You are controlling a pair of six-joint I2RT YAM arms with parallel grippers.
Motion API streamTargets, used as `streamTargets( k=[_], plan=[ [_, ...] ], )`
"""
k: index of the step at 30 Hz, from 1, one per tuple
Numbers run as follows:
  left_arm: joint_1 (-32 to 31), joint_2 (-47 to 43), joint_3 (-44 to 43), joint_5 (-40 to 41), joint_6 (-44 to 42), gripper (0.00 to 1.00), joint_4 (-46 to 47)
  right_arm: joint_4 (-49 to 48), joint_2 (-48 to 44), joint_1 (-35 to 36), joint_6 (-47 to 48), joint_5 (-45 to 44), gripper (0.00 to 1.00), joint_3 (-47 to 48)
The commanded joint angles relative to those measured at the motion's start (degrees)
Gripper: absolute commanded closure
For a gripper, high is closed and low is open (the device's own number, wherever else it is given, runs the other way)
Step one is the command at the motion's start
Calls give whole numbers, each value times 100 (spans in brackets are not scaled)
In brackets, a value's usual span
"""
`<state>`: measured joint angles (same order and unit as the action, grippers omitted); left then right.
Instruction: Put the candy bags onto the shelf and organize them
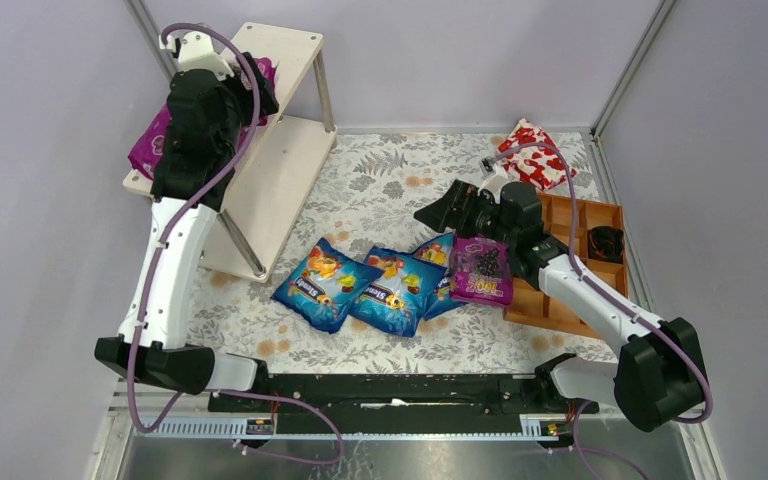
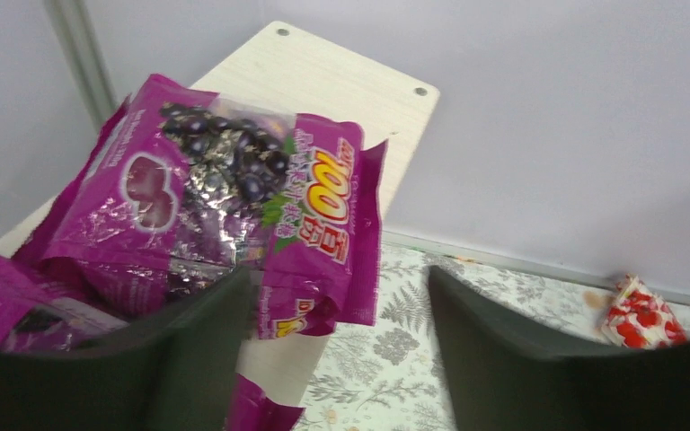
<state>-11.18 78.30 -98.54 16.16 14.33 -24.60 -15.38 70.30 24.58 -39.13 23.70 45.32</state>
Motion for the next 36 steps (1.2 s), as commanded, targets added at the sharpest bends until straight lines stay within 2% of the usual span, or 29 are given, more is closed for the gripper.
streamTargets(
  k=[1, 4, 8, 13, 18, 23, 28, 30, 32, 36],
  plan=[
    [38, -155, -496, -1023, 229, 12, -221, -296, -84, -21, -41, 125, 0, -70],
    [20, 319, -1079, -1134, -134, 13, -550, -365, -40, -16, -109, 186, 0, -85],
    [5, 1082, -1746, -811, -680, 26, -926, -344, -63, -15, -123, 202, 0, -85],
    [-269, 1538, -1987, -47, -1566, 19, -761, -209, -126, -16, -25, 100, 0, -94],
    [-315, 1699, -1995, 626, -1761, 19, -880, -280, -51, -20, -50, 114, 0, -102],
    [-420, 1536, -1614, 1133, -1869, 36, -834, -528, 97, -15, -219, 251, 0, -152],
    [-420, 1232, -1195, 1565, -1913, 59, -685, -610, 164, -14, -303, 349, 0, -160],
    [-416, 1127, -1091, 1623, -1956, 66, -645, -584, 140, -19, -295, 334, 0, -155],
    [-415, 1033, -1019, 1706, -1967, 70, -617, -567, 116, -16, -284, 328, 0, -142],
    [-418, 807, -863, 1809, -1969, 71, -469, -528, 128, -15, -264, 340, 0, -105]
  ],
)
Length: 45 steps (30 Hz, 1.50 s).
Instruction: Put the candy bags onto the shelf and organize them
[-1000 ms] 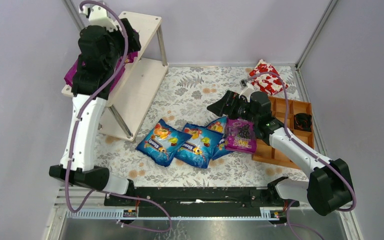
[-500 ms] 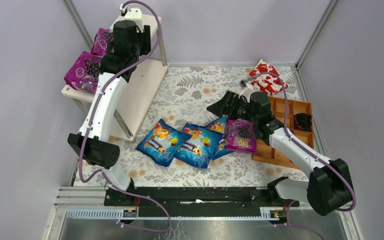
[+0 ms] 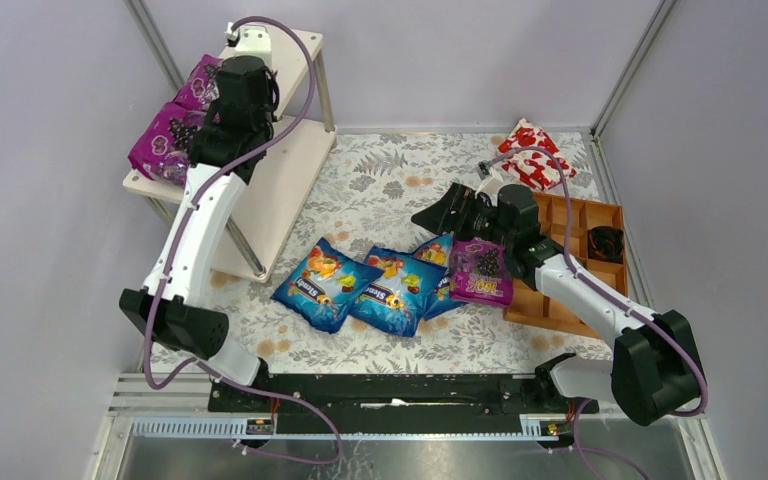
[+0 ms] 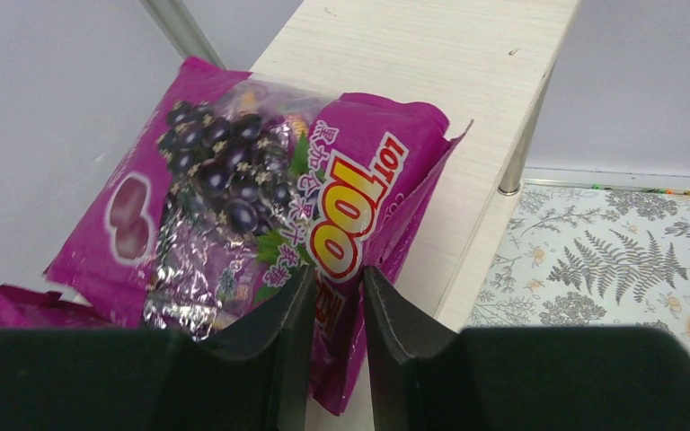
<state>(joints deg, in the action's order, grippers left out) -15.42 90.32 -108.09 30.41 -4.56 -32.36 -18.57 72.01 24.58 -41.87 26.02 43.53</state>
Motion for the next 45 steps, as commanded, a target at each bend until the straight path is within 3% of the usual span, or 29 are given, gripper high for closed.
streamTargets(
  k=[1, 3, 5, 7, 11, 14, 18, 24, 31, 40, 45],
  plan=[
    [11, -413, 69, 408, -72, 71, 283, -199, -39, -14, 12, 113, 0, 67],
    [4, -465, -43, 272, 46, 65, 145, -197, -46, -17, 10, 114, 0, 52],
    [5, -606, -153, -310, 296, 42, -48, -200, -46, -21, 3, 114, 0, 42],
    [12, -895, -128, -935, 682, 27, -105, -199, -39, -15, 5, 114, 0, 41],
    [4, -1800, 201, -1789, 1402, 21, -50, -212, -29, -16, 18, 127, 0, 10],
    [4, -2456, 600, -1454, 1597, 13, -203, -235, -20, -15, 3, 165, 0, -32],
    [4, -3126, 950, -57, 1636, 2, -896, -276, -71, -16, -13, 186, 0, -134],
    [5, -3175, 837, 298, 2157, 1, -2003, -385, -105, -19, -64, 216, 0, -255],
    [13, -3107, 612, 835, 3227, 1, -2463, -357, -228, -19, -84, 245, 1, -376],
    [56, -3119, 1090, 1538, 3495, 1, -2121, -275, -359, -17, -45, 219, 1, -413],
    [816, -2991, 1354, 833, 3324, 1, -1528, -275, -395, -17, -51, 215, 1, -464]
  ],
)
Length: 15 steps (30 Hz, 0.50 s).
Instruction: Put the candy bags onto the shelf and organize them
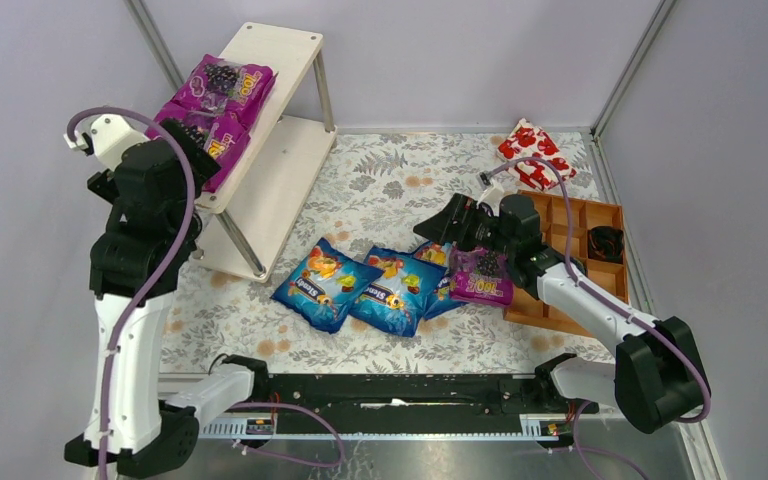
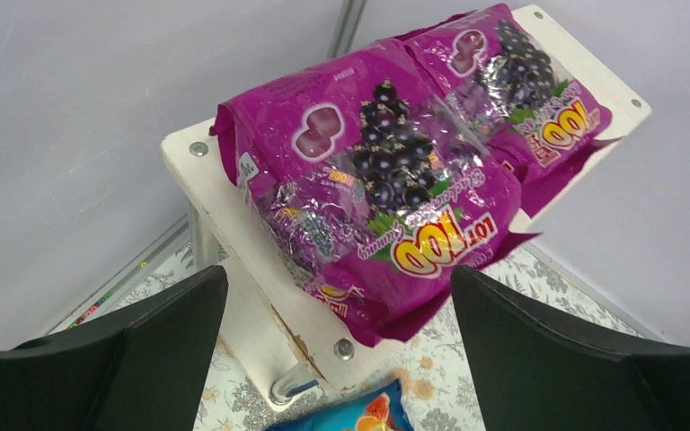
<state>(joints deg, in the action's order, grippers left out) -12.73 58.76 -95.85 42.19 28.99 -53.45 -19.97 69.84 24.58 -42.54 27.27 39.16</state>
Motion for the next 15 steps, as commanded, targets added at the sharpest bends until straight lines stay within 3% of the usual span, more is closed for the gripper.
streamTargets(
  k=[1, 5, 10, 15],
  plan=[
    [821, 203, 144, -659, -19, 1, 650, -119, -204, -15, 18, 93, 1, -38],
    [1751, 267, 342, -1794, -20, 1, 1041, -40, -260, -19, 66, 14, 0, -51],
    [1951, 371, 554, -2161, -1, 5, 1301, -69, -204, -15, 72, -1, 0, -32],
    [1992, 315, 781, -2586, 24, 20, 1726, -170, -92, -16, 24, 32, 0, -56]
  ],
)
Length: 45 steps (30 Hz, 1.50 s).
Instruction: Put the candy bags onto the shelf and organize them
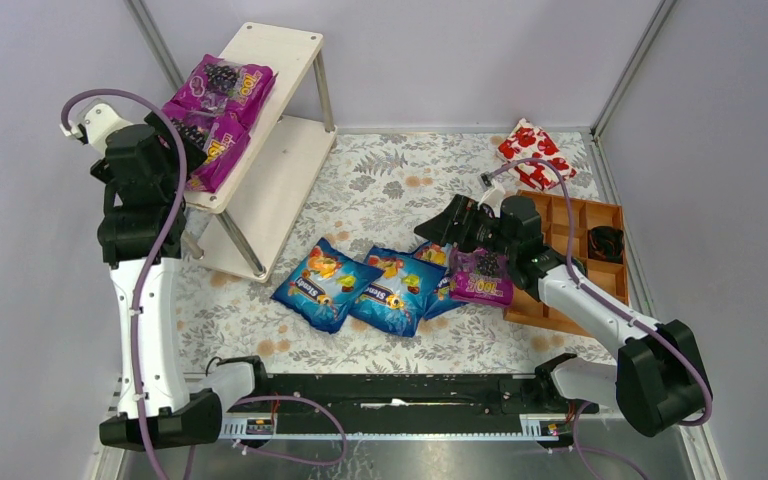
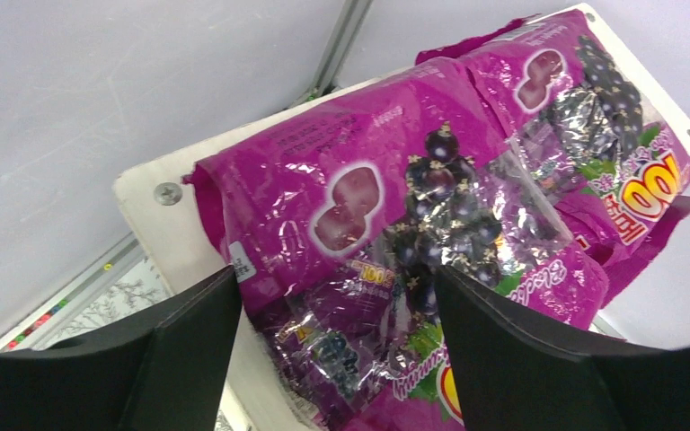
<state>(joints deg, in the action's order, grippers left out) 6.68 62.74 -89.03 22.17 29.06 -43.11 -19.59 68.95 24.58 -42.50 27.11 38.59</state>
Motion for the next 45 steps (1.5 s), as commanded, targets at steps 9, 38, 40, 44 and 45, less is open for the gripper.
streamTargets(
  k=[9, 38, 40, 44, 45],
  plan=[
    [79, 83, 147, -775, 435, 26, 927, -256, 87, -15, 13, 51, 0, 0],
    [-21, 1220, 241, -1268, 1513, 38, 2376, -266, 387, -16, 118, 8, 0, 131],
    [-42, 1232, 265, -1244, 1582, 38, 2400, -269, 415, -22, 113, 13, 0, 142],
    [-193, 1123, 441, -1167, 1715, 36, 2542, -275, 447, -14, 127, 13, 0, 158],
    [-234, 1085, 494, -1148, 1731, 34, 2562, -281, 457, -16, 118, 19, 0, 158]
  ],
)
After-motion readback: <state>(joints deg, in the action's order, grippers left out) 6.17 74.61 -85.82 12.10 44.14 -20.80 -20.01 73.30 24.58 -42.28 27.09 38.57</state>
